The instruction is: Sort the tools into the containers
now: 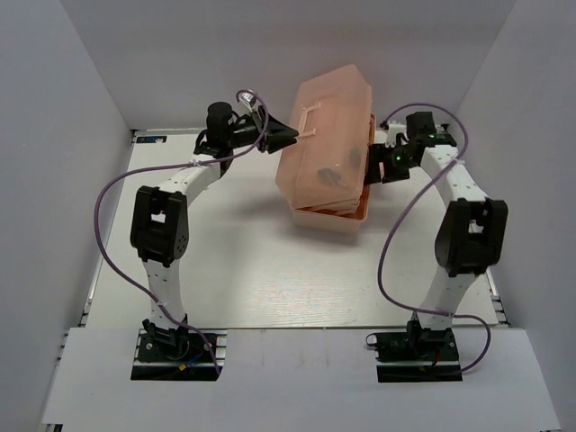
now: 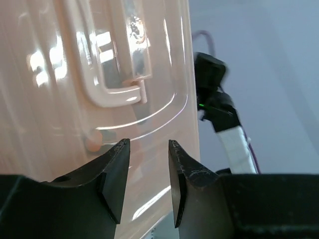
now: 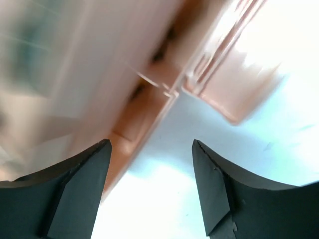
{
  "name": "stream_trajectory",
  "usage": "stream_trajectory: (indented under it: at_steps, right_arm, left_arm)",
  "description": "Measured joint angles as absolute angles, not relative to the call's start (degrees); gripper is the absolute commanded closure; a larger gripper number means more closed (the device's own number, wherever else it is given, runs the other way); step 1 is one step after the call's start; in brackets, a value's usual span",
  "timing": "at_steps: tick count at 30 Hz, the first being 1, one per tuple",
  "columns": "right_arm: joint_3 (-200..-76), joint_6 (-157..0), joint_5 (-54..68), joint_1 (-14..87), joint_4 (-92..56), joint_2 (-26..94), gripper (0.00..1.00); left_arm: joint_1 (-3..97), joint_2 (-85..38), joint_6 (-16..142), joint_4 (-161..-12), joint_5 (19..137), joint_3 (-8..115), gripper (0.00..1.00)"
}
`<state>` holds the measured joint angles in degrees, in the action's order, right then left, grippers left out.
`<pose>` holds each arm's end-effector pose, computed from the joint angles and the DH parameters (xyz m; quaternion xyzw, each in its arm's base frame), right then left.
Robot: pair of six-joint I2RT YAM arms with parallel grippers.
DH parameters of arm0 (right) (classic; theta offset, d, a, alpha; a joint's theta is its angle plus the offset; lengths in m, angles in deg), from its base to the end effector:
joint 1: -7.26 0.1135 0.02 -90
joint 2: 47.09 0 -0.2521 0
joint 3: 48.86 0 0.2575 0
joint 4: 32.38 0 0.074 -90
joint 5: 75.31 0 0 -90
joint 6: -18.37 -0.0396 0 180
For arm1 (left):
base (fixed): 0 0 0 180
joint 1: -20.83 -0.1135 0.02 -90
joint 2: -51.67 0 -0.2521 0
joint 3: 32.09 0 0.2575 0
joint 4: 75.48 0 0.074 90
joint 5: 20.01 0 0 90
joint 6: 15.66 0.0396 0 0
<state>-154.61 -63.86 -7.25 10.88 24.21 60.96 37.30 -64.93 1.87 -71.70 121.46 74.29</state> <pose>0.4109 0.0408 0.2481 -0.1446 0.9360 0.1737 0.2697 0.4557 -0.1670 0.2822 -0.0599 0.7289 -0.6515 0.2015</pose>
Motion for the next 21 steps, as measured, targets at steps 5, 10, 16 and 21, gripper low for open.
stream_trajectory:
  at_steps: [5,10,16,21]
  right_arm:
    - [-156.49,-66.86,-6.02,9.41,18.73,51.98,0.30]
    - [-154.37,-70.01,1.69,7.47,14.27,47.30,0.34]
    - [-151.63,-69.68,6.41,5.76,13.90,47.96,0.38]
    - [-154.28,-68.63,5.21,5.19,13.81,53.97,0.40]
  left_arm:
    - [36.77,-64.93,1.37,-70.94,121.50,72.58,0.53]
    - [36.64,-64.93,1.17,-70.52,121.68,72.56,0.52]
    - [36.14,-63.40,8.30,-79.83,119.25,72.67,0.43]
    - [35.94,-62.96,22.92,-99.37,113.63,78.72,0.43]
